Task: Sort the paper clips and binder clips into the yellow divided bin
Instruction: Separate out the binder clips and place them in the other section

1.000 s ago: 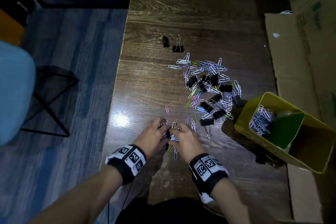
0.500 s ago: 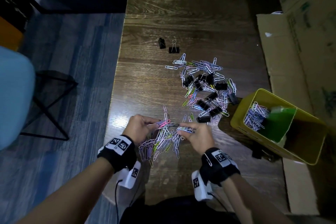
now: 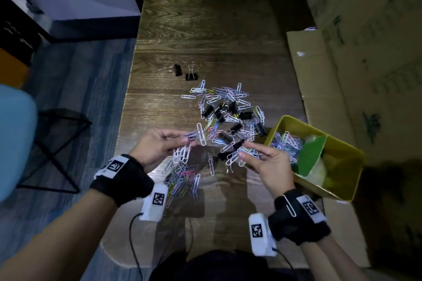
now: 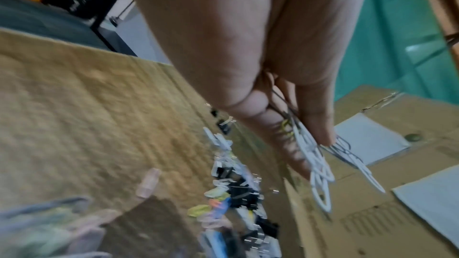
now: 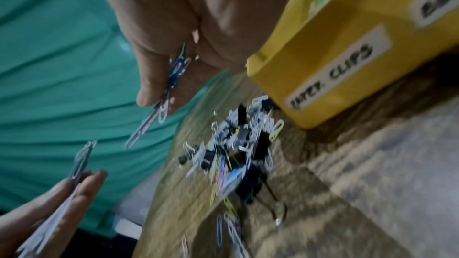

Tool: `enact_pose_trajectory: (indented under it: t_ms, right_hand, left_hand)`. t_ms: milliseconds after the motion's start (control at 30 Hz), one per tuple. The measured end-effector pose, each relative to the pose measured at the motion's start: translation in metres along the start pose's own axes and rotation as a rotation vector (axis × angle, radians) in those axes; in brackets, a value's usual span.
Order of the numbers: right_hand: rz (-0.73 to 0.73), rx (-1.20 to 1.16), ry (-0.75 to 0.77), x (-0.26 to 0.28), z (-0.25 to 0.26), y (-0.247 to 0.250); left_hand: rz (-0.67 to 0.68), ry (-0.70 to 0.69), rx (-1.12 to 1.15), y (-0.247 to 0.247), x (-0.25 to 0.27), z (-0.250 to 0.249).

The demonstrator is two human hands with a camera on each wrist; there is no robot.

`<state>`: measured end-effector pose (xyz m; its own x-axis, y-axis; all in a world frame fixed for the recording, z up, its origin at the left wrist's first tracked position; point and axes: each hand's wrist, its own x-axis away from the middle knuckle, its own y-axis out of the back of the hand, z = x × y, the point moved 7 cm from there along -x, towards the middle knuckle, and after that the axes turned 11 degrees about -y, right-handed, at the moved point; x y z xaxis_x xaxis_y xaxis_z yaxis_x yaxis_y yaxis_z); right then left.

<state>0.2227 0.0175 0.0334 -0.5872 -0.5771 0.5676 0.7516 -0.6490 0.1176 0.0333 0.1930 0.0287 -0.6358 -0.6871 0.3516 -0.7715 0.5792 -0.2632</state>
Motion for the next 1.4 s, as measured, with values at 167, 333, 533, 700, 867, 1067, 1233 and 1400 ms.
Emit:
enact_pose_trajectory:
  t_ms: [167,333,533,700,867,1067,1233,1400]
  right_hand:
    - [-0.171,-0.113,0.098,0.009,0.020,0.072]
    - [-0.327,-0.212,0.123,0.010,0.035,0.126]
    - [-0.425,0.058,0.087,-0.021,0.040,0.147]
    - [-0.333,0.516,0.017,-0.050,0.044,0.136]
    - [-0.157,0.855,-0.047,-0.067,0.039,0.106]
    - [0.005,1.076,-0.022,-0.067,0.041,0.076]
    - [-0.163,1.022,0.250,-0.045,0.065,0.044]
    - [0.013,0.953,0.450,-0.019,0.051,-0.021]
  left_hand:
    - [0.137,0.057,0.066,-0.102,-0.023,-0.008]
    - [0.176,0.145,-0.073,-0.192,-0.046,0.029]
    - [0.250,-0.087,-0.858,-0.242,-0.070,0.046]
    - [0.407,-0.101,-0.988,-0.243,-0.069,0.047]
    - [0.212,0.015,-0.438,-0.190,-0.063,0.026]
    - [0.069,-0.036,-1.012,-0.044,-0.072,0.013]
    - [0.273,-0.110,-1.495,0.008,-0.053,0.056]
    - [0.380,-0.118,-1.530,0.011,-0.007,0.111]
